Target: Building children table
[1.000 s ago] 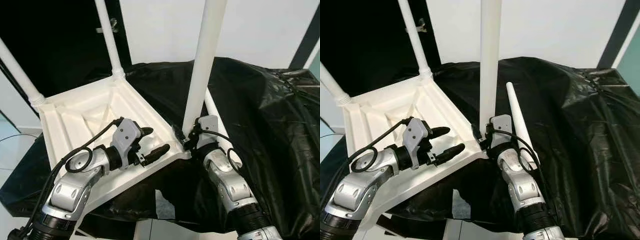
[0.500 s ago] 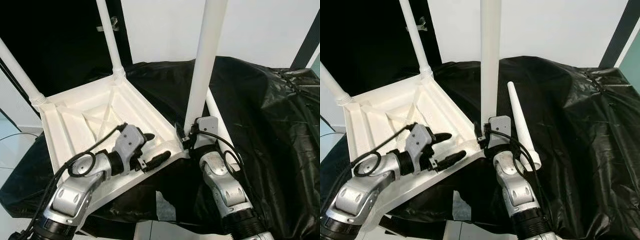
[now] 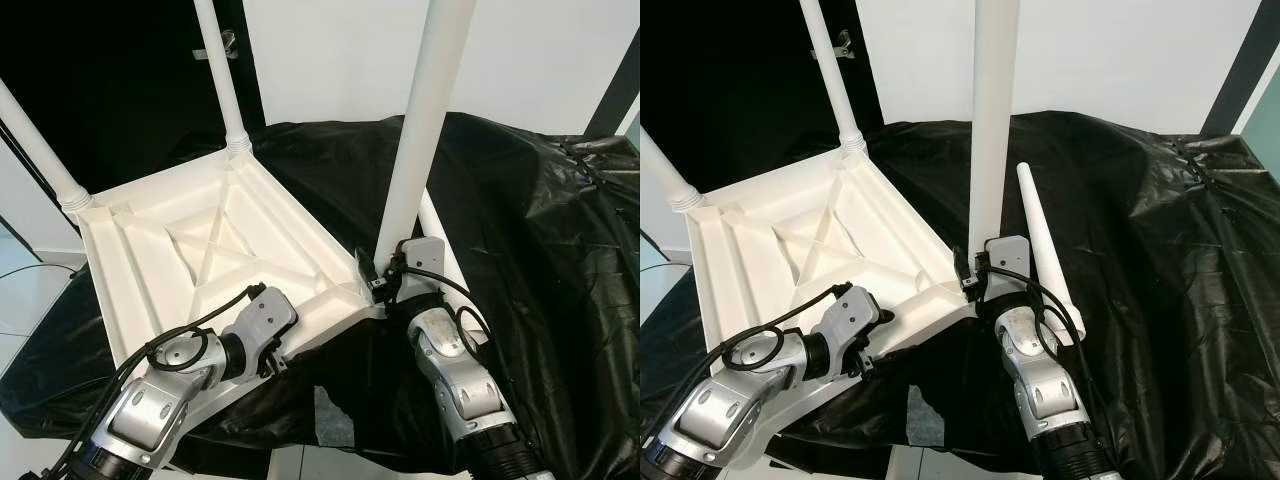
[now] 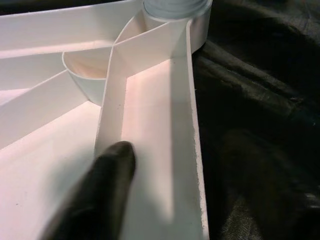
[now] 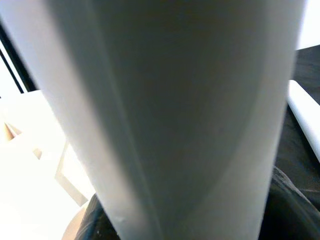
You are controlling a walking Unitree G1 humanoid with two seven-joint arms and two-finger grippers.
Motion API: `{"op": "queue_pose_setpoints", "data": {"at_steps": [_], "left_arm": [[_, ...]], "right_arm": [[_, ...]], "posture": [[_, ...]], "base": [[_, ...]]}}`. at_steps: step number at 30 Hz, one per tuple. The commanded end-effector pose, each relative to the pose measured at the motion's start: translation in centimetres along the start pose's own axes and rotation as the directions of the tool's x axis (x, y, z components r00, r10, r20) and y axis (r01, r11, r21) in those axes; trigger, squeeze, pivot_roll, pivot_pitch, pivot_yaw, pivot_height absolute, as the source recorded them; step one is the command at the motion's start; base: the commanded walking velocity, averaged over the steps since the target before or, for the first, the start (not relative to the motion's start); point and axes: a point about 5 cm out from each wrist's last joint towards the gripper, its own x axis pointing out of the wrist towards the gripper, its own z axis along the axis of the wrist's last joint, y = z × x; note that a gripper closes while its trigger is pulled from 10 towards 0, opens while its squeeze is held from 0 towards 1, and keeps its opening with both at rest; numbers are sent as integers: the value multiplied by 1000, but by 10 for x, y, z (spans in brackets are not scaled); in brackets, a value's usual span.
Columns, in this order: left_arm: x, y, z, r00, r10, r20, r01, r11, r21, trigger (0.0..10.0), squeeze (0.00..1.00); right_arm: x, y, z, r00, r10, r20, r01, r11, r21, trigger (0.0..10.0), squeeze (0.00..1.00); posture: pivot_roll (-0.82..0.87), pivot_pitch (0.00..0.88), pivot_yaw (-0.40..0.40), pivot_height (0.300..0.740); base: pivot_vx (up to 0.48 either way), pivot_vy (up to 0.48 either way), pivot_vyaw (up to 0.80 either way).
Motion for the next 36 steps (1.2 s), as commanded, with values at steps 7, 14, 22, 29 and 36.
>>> {"op": "queue_pose_setpoints", "data": {"at_steps": [7, 14, 22, 29, 36], "left_arm": [[7, -2, -7, 997, 47, -63, -47, 999, 15, 784, 0], [13, -1, -10, 989, 76, -129, -65, 995, 81, 10000, 0], [15, -2, -5, 991, 33, -127, -21, 995, 94, 0, 0], [11, 2, -3, 991, -9, -132, 25, 993, 119, 0, 0], [8, 8, -2, 989, -42, -145, 65, 985, 157, 0, 0]], "right_arm": [[-8, -4, -30, 987, -20, -159, 19, 1000, -5, 10000, 0], [-8, -4, -31, 986, -23, -166, 23, 1000, 4, 10000, 0], [-11, -12, -37, 983, 9, -182, -15, 999, -33, 10000, 0], [-15, -24, -42, 974, 110, -196, -127, 989, -77, 10000, 0], [-19, -39, -39, 929, 320, -183, -332, 943, -37, 10000, 0]], "posture": [[53, 0, 34, 740], [51, 0, 38, 740], [51, 0, 41, 740], [48, 0, 50, 740], [46, 0, 58, 740]], "base": [[0, 0, 0], [0, 0, 0], [0, 0, 0], [0, 0, 0], [0, 0, 0]]}}
